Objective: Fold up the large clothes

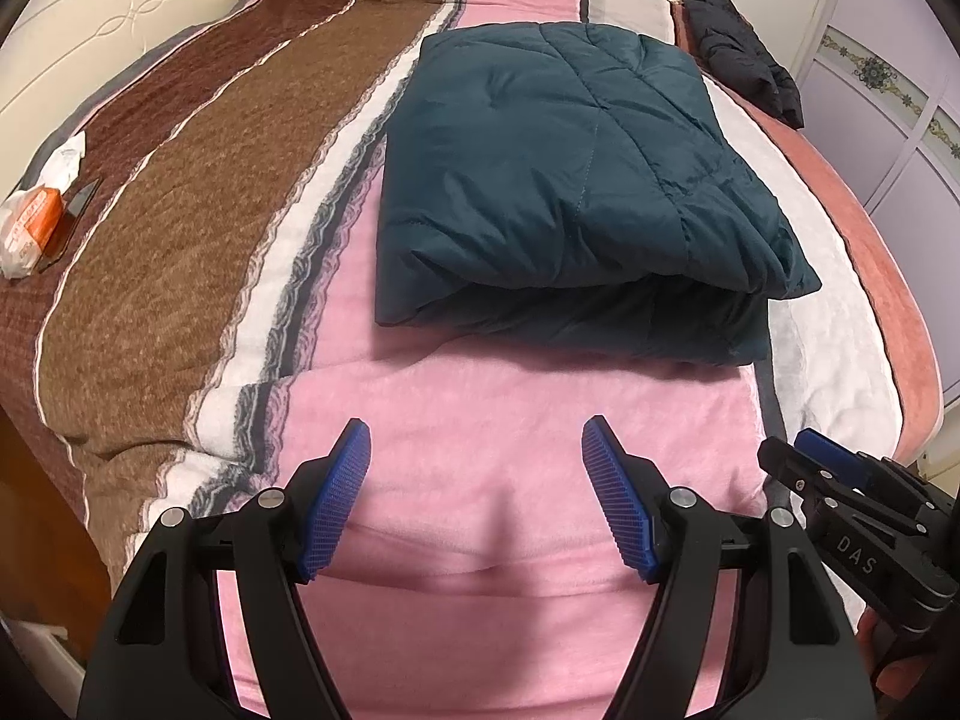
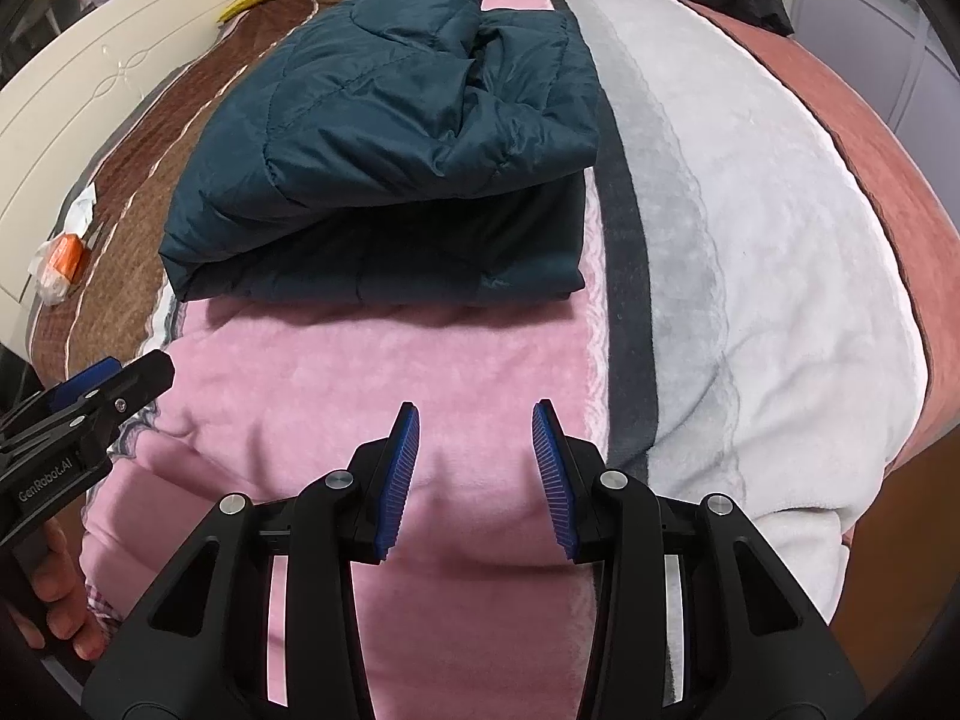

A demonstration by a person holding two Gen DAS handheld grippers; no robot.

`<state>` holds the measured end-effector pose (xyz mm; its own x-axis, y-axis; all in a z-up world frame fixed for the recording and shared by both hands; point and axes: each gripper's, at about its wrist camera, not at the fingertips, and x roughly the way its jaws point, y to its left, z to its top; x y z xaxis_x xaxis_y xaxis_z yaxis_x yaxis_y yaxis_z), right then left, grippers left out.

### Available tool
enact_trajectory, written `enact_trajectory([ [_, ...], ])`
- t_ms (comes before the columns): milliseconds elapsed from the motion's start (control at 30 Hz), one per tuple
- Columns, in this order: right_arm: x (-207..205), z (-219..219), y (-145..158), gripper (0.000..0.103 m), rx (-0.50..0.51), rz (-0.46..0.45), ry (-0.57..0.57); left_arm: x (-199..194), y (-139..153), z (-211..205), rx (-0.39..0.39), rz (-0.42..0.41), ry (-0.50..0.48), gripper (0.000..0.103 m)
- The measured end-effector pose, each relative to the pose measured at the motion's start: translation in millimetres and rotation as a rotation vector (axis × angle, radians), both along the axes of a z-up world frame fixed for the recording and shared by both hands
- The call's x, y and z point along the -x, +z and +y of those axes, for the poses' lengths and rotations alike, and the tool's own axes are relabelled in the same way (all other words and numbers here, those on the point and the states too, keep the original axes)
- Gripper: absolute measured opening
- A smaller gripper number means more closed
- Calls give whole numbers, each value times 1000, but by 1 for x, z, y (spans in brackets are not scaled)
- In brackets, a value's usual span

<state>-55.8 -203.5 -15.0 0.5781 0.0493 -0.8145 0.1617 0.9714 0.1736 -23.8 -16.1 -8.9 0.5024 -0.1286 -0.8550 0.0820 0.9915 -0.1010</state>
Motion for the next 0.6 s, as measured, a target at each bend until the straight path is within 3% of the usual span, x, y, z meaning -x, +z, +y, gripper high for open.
enact_trajectory([
  [600,1,1,1,40,-1,0,-3,0,-1,1,-2,0,1,70],
])
